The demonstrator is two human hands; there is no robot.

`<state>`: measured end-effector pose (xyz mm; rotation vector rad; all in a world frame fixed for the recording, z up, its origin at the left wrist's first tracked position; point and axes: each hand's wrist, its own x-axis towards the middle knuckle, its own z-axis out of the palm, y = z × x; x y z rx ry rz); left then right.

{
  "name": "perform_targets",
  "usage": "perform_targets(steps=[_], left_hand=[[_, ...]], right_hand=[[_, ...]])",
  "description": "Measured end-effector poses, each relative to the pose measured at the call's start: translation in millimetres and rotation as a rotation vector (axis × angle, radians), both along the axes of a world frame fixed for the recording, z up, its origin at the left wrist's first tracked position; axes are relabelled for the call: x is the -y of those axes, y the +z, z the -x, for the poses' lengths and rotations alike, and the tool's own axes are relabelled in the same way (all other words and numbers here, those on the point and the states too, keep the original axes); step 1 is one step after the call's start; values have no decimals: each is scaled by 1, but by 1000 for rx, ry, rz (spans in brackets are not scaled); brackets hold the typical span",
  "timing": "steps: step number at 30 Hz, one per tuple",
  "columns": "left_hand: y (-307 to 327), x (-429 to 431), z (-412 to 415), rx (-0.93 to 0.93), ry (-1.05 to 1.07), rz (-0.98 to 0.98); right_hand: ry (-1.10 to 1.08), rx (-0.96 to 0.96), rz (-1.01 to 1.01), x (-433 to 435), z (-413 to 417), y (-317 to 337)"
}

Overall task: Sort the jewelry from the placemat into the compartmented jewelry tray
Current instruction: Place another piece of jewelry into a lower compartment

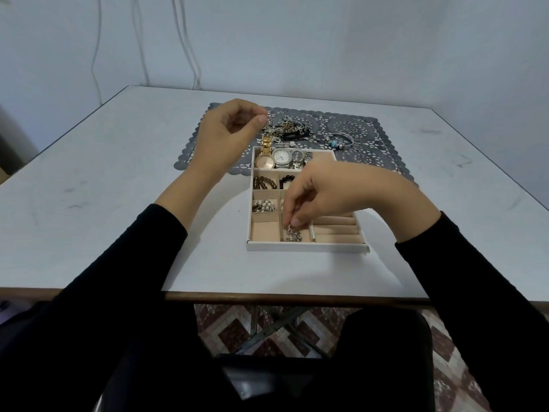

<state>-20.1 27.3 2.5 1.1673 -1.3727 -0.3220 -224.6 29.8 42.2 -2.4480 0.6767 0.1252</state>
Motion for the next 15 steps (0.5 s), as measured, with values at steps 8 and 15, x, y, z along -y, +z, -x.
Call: perform_targets(steps=[8, 15], left_hand=[[-1, -3, -2, 3, -24, -9], [-3, -6, -2, 4, -44, -20]], right_hand=[[-33, -34, 62, -2, 4, 4], [-71, 40, -4, -5, 16, 4]])
